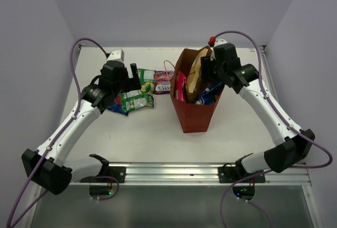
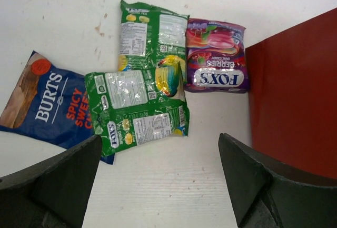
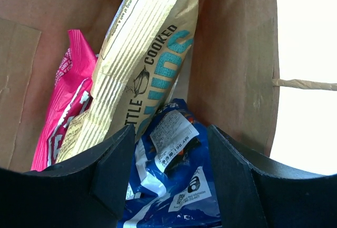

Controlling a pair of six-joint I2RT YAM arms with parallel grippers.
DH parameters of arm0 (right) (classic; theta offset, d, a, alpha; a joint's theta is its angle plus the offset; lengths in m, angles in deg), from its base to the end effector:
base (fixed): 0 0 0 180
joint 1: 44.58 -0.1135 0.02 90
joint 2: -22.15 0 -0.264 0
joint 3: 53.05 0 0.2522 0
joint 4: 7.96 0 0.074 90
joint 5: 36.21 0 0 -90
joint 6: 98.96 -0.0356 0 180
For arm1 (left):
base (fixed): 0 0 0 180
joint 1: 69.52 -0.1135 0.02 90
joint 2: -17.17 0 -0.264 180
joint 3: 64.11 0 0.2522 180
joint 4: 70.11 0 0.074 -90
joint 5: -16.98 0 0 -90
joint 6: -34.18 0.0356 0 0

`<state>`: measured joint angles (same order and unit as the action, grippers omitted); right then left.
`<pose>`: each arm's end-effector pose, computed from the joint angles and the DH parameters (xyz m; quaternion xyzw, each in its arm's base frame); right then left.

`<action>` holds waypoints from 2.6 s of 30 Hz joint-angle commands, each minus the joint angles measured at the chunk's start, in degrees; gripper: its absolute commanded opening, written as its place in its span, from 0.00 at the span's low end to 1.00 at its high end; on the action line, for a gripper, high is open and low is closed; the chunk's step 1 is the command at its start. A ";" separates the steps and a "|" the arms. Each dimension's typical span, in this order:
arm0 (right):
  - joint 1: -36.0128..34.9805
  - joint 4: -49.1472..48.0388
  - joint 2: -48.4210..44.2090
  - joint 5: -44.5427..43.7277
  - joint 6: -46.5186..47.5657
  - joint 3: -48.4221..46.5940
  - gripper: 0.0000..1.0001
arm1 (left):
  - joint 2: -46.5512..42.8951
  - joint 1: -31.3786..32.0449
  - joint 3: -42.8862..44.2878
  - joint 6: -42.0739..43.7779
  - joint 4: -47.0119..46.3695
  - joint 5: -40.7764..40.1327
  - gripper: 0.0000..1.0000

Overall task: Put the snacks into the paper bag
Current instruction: Pick up the snack from the center of the board.

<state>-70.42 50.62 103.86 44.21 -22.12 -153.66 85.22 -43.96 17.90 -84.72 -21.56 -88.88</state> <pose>0.2766 0.1274 0.3868 -0.0643 0.9004 0.0702 0.4246 0.2344 -0.1013 0.3578 -0.0897 0.8746 -0.1021 0.4653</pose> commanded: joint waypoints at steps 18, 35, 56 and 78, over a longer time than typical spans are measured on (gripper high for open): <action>0.36 -2.81 -5.60 3.34 2.36 3.17 0.61 | 7.71 -11.06 -15.51 -6.69 -11.59 -1.71 0.89; 0.27 -4.65 -7.62 7.03 2.09 4.85 0.62 | 23.42 -12.02 -11.22 -2.56 -18.09 7.06 0.81; 0.27 -4.65 -7.44 6.95 2.09 4.58 0.62 | 24.58 -8.69 -10.15 -8.10 -19.41 15.51 0.56; 0.27 -5.00 -8.32 7.47 2.10 4.32 0.62 | 16.85 -7.98 -10.06 -5.99 -20.99 12.34 0.00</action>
<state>-70.38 47.27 97.78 50.57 -20.42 -148.85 104.78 -52.17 6.36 -92.00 -39.51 -74.21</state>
